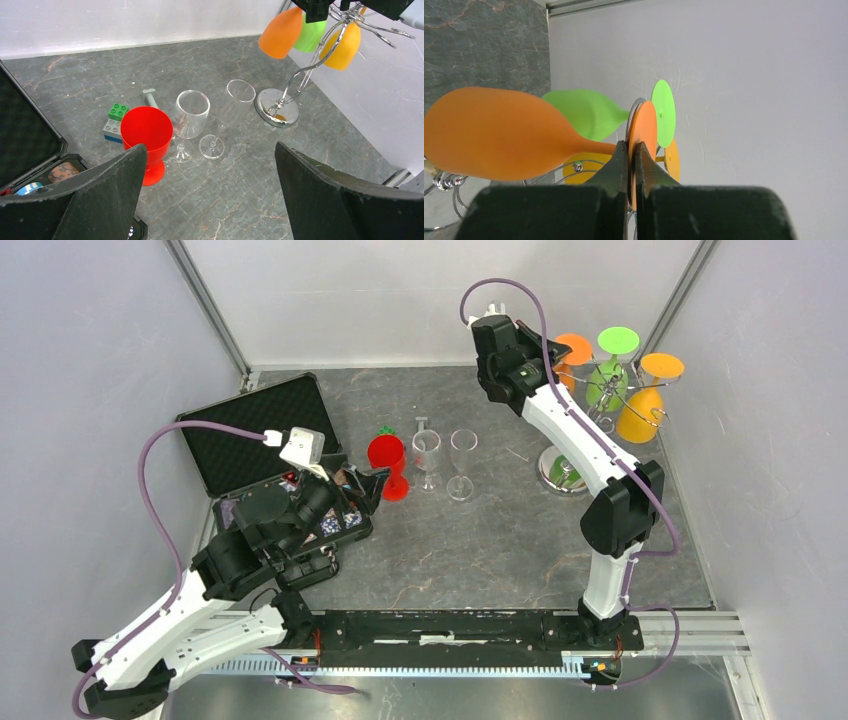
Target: Take the wine glass off the wine glass rack
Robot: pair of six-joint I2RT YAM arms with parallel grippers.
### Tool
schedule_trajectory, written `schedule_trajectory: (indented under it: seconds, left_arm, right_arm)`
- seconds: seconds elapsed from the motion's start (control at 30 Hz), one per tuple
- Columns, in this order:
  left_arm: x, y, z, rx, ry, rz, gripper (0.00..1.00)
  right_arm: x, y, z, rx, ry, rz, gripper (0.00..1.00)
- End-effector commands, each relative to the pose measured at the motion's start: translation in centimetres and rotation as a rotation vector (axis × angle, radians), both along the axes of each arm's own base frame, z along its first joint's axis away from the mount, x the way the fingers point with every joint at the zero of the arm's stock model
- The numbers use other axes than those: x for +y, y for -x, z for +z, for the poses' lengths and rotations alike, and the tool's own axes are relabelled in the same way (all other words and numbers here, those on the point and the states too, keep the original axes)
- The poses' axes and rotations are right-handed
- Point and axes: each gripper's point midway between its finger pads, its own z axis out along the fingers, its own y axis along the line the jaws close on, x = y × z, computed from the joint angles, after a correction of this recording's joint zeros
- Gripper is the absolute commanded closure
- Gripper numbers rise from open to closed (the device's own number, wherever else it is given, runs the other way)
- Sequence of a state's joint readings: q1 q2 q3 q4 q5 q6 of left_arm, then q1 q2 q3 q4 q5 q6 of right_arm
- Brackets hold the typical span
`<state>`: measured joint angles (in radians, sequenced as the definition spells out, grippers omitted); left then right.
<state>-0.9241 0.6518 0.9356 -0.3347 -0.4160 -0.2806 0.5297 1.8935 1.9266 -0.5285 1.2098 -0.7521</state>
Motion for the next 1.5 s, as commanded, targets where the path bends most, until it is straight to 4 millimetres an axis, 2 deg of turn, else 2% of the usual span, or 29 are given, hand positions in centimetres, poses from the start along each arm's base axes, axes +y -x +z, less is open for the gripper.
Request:
schedule_trajectory:
  seconds: [0.0, 0.1, 0.23, 0.3, 0.4, 0.57, 0.67, 0.73, 0.9, 1.17, 1.3, 1.47]
  left_arm:
    - [0.0, -0.1, 0.9, -0.016, 0.049, 0.008, 0.0]
    - [-0.1, -0.2, 0.9, -0.015, 0.051, 0.008, 0.0]
    - [-0.1, -0.2, 0.8, -0.012, 0.049, 0.006, 0.0]
    - [-0.1, -0.1, 0.9, -0.013, 0.05, 0.006, 0.0]
    - [-0.1, -0.2, 0.9, -0.014, 0.05, 0.006, 0.0]
    - [-0.2, -0.3, 0.7, -0.01, 0.046, 0.007, 0.0]
    - [-0.3, -0.3, 0.6, -0.009, 0.045, 0.004, 0.0]
    - [-0.4, -0.3, 0.6, -0.008, 0.044, 0.005, 0.0]
    - [-0.4, -0.4, 0.5, -0.008, 0.04, 0.005, 0.0]
    - [-0.4, -0.4, 0.5, -0.009, 0.039, 0.007, 0.0]
    - [-0.5, -0.4, 0.6, -0.01, 0.039, 0.007, 0.0]
    - [-0.4, -0.5, 0.6, -0.012, 0.038, 0.009, 0.0]
  right_arm:
    - [-0.4, 1.7, 4.5, -0.135, -0.065, 0.001, 1.0]
    - [0.0, 1.6, 4.0, -0.115, -0.072, 0.025, 1.0]
    - [0.3, 1.4, 2.6, -0.075, -0.09, 0.054, 0.8]
    - [0.5, 1.3, 2.2, -0.064, -0.106, 0.068, 0.74]
    - [0.7, 1.4, 2.1, -0.062, -0.12, 0.077, 0.69]
    - [1.3, 1.7, 2.5, -0.056, -0.143, 0.118, 0.67]
    - [1.5, 1.9, 2.7, -0.059, -0.151, 0.129, 0.71]
    - [1.4, 1.9, 2.7, -0.056, -0.144, 0.124, 0.77]
    - [1.0, 2.1, 2.7, -0.054, -0.111, 0.09, 1.0]
    - [0.8, 2.7, 4.1, -0.089, -0.059, 0.05, 1.0]
    - [0.8, 2.5, 5.0, -0.127, -0.048, 0.041, 1.0]
    - [1.4, 1.6, 5.1, -0.144, -0.051, 0.062, 1.0]
